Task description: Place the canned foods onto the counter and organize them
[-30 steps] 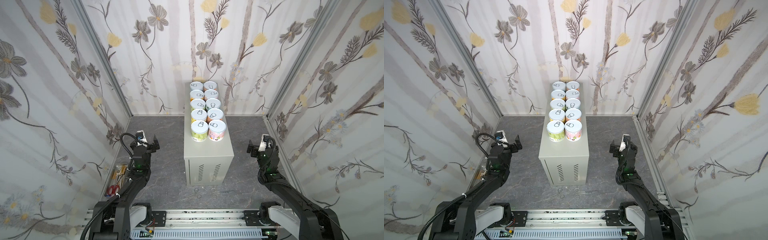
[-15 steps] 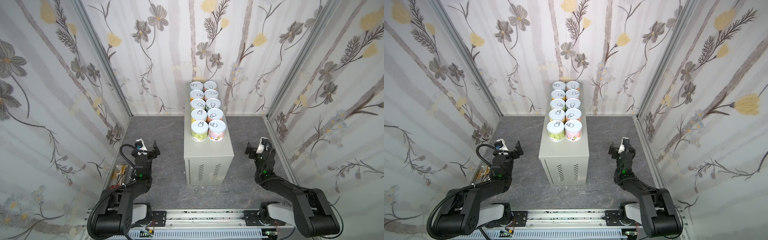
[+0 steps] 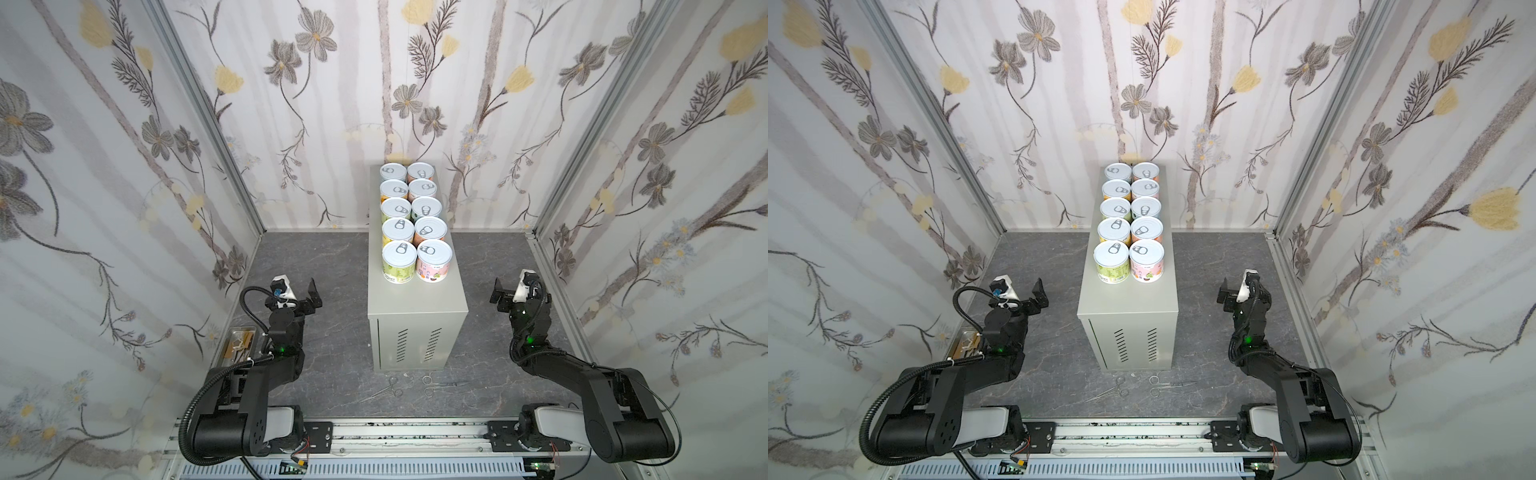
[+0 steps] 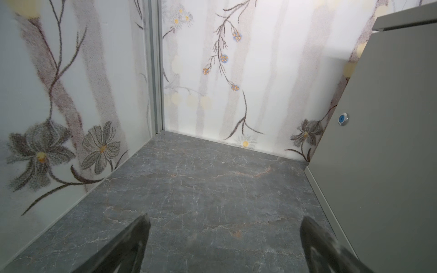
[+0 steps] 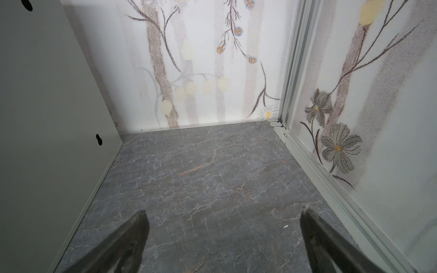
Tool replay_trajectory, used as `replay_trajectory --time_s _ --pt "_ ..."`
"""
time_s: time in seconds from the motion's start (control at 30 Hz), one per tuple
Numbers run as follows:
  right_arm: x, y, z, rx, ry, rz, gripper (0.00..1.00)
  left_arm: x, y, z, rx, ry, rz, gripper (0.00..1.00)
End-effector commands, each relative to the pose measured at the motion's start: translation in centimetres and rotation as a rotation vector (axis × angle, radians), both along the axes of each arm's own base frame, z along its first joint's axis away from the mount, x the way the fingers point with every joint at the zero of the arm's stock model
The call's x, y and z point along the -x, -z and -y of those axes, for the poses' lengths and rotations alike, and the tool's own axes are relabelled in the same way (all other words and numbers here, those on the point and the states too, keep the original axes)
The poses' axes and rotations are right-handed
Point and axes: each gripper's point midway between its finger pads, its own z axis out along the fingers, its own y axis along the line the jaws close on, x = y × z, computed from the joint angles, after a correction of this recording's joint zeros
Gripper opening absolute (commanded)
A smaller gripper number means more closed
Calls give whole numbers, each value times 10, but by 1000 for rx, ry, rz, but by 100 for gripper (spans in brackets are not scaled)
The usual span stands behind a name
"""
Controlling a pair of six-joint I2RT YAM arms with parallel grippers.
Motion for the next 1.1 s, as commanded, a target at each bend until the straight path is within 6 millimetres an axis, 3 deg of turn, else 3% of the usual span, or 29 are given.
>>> replay_trajectory --time_s 0.0,0.33,0.57,0.87,1.07 --pt "-3 -12 -2 -11 -10 47 100 3 -2 4 -12 22 36 100" --pt "-5 -12 -5 -39 -25 45 100 2 27 10 -24 63 24 100" --pt "-5 -12 -5 -40 -29 47 100 -16 37 6 -15 38 -50 100" --pt "-13 -9 -4 -56 -28 19 100 -19 37 6 -21 34 -55 100" --pt "-22 -19 -12 -70 -82 124 100 -19 36 6 -21 33 -54 100"
